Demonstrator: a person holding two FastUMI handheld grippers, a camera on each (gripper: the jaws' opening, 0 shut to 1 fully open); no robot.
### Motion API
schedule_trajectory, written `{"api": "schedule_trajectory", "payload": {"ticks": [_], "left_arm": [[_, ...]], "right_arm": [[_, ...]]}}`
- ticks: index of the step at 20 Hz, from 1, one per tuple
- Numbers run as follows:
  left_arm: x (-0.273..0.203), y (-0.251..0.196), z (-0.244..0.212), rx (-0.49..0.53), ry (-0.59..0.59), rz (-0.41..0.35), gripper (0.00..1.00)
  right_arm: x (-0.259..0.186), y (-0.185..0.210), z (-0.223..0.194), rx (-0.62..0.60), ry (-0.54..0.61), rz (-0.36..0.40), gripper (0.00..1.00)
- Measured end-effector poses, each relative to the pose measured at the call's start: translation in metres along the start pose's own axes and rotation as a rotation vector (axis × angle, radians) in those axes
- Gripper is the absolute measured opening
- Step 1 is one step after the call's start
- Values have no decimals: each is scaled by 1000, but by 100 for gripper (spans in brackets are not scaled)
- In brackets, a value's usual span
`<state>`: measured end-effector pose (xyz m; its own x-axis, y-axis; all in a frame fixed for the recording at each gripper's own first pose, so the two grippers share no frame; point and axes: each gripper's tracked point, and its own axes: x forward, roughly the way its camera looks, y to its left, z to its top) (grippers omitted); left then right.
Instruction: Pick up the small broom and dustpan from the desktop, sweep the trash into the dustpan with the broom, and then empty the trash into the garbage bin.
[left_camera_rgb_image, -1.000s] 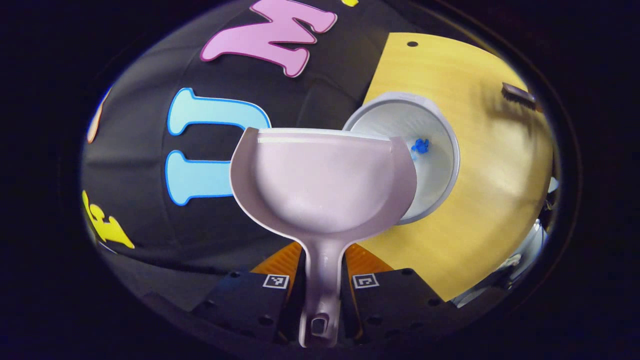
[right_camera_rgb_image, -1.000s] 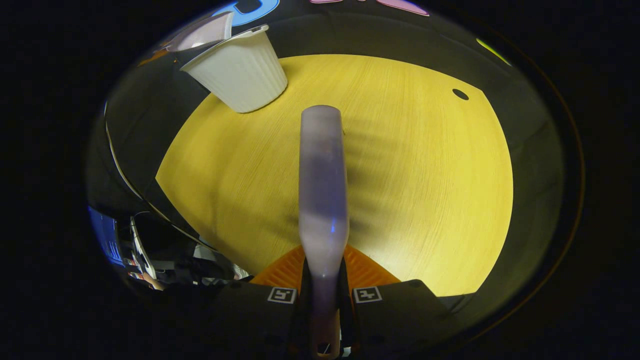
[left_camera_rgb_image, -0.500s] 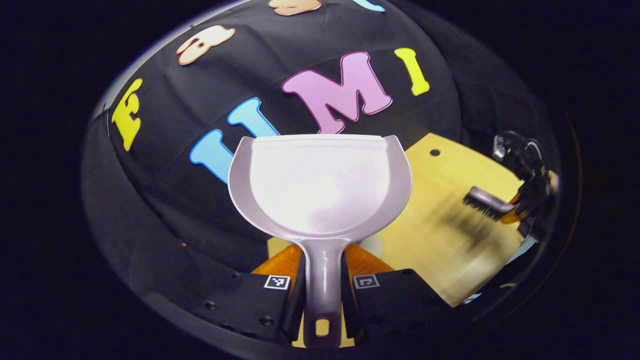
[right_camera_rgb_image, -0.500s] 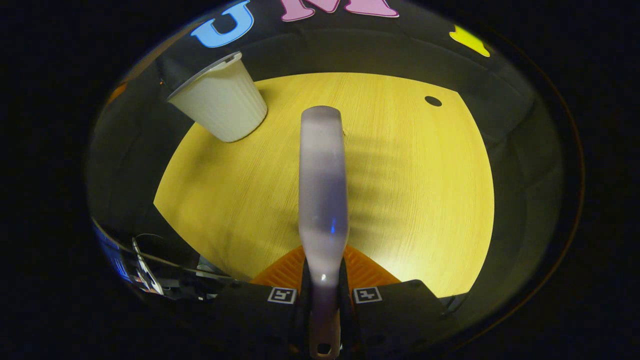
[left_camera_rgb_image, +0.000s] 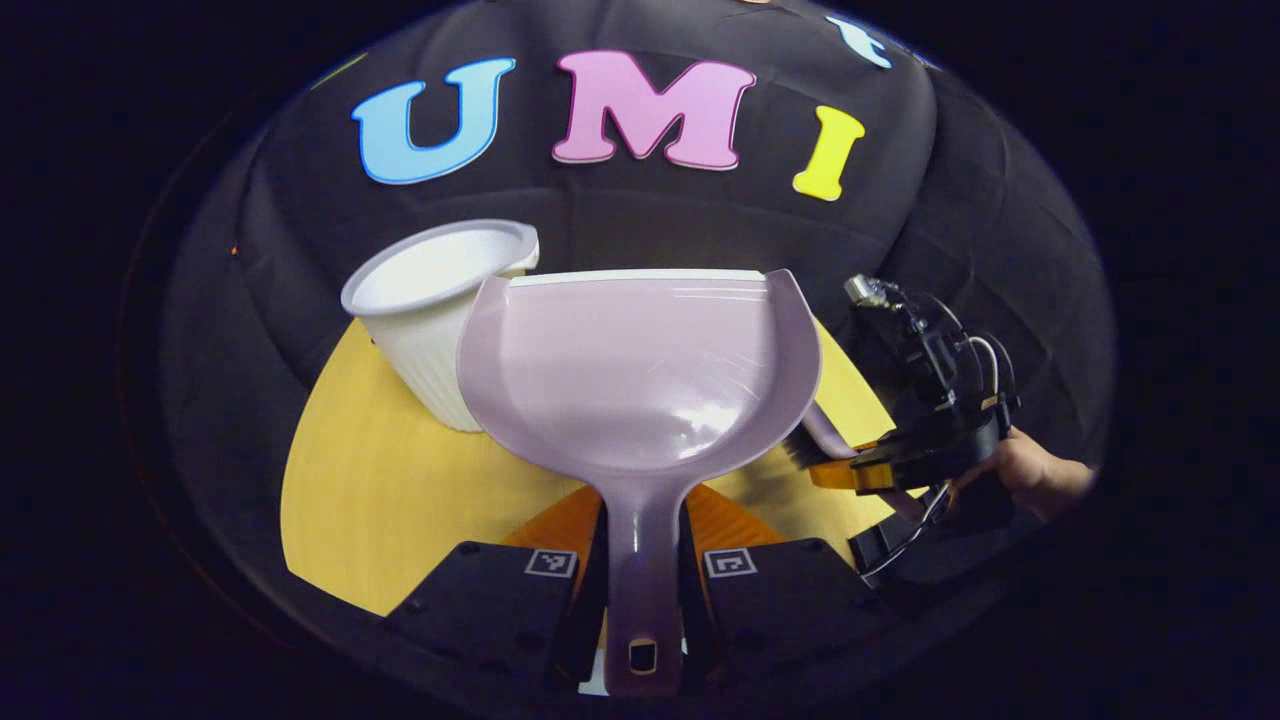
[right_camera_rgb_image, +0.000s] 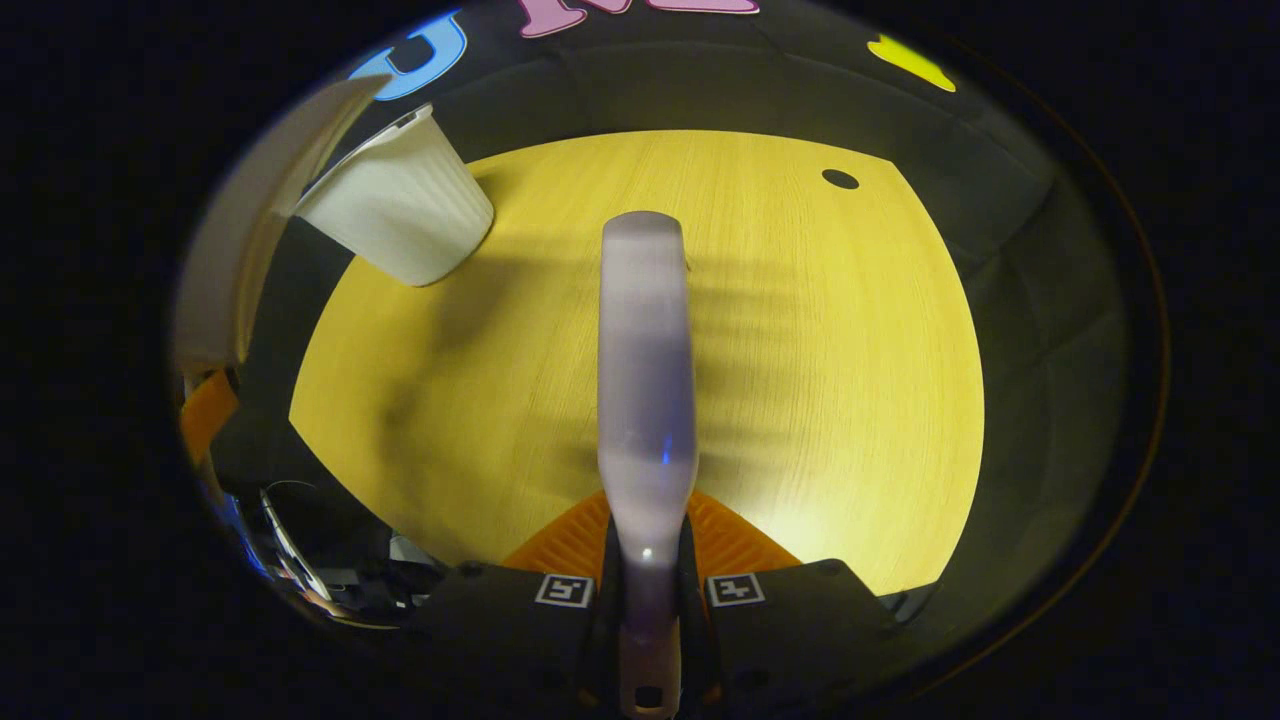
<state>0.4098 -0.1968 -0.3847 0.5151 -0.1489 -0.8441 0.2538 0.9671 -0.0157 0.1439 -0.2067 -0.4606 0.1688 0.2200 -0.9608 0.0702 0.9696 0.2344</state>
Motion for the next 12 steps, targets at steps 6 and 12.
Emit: {"api": "schedule_trajectory", "payload": {"ticks": [6,12], "left_arm": [[77,9,-49,-53,153,62,30],[121,10,-75,-77,192,62,31]], "right_arm": [[33,-1,-5,-20,69,-35,27],[36,1,-9,-62,106,-99,27]]}}
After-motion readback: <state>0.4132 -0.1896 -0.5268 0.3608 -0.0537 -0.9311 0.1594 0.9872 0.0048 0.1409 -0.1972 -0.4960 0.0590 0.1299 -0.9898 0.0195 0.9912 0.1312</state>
